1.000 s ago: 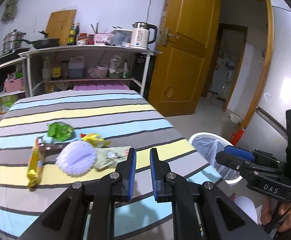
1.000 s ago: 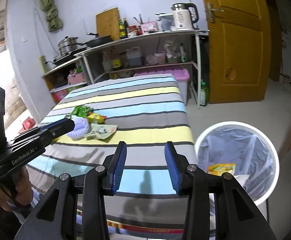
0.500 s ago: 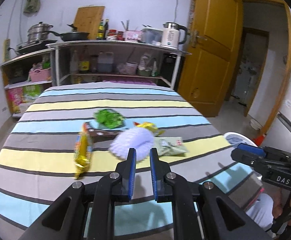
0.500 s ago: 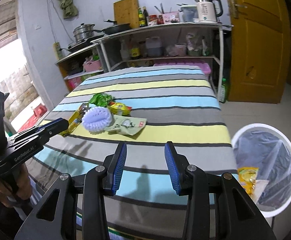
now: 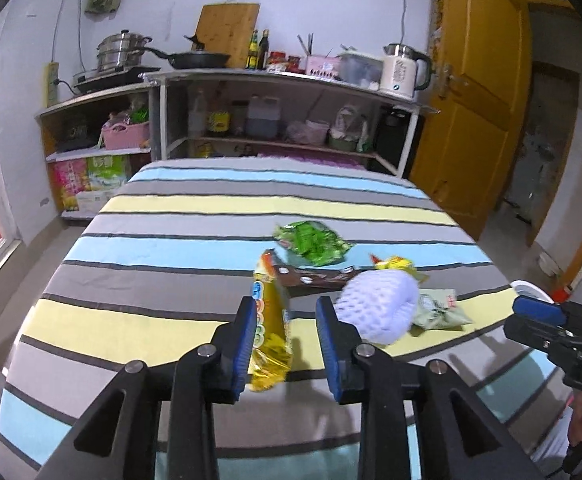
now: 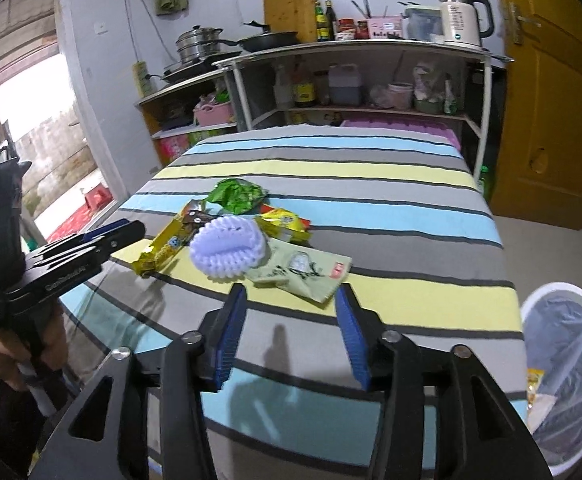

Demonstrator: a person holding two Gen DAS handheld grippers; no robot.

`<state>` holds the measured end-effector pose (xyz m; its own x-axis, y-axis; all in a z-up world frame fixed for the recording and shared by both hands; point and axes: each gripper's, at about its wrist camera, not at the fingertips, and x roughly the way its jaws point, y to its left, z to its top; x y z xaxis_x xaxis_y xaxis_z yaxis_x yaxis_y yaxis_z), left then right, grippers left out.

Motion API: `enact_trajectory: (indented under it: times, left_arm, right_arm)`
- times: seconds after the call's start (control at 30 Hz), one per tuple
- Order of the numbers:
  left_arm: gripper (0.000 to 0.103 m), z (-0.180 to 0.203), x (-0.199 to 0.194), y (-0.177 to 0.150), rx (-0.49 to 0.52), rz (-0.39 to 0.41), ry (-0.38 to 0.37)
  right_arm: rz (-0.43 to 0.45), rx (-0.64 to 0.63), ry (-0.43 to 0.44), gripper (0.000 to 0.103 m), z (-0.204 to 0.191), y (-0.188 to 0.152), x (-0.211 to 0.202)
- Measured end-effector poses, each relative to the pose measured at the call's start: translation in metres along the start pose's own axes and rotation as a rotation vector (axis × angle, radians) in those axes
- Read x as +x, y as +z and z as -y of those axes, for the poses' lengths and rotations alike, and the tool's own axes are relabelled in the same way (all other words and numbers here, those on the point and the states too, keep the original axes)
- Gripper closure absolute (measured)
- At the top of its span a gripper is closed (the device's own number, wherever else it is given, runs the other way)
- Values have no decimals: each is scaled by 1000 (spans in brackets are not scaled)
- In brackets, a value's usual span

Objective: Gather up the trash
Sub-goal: 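Grasp the orange ice-pop wrapper with the left tool while the right tool grasps the white foam net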

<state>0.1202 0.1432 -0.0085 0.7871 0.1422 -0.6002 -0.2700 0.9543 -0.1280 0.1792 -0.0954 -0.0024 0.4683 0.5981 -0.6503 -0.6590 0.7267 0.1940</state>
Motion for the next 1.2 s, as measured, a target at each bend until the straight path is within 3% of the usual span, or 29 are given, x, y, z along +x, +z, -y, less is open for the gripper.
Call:
enact_trajectory:
  times: [0.3, 0.5, 0.8, 1.07, 1.2]
  left_arm:
    - [73, -8, 42, 0, -26, -128, 8]
    - [89, -6, 37, -4, -19, -117, -7]
    - [94, -12, 29, -12, -49, -112, -38]
    - [97, -18, 23, -15, -62, -104, -55]
    - [97, -20, 19, -15, -69, -98, -53]
  right_arm:
    - [-30, -1, 12, 54, -5, 12, 24]
    - [-57, -14, 32, 54, -9, 22, 46]
    - [-135, -57, 71, 54, -21, 36, 86]
    - [-167, -71, 82, 92, -24, 36, 99]
    - [-157, -83, 90, 94, -26, 35, 95]
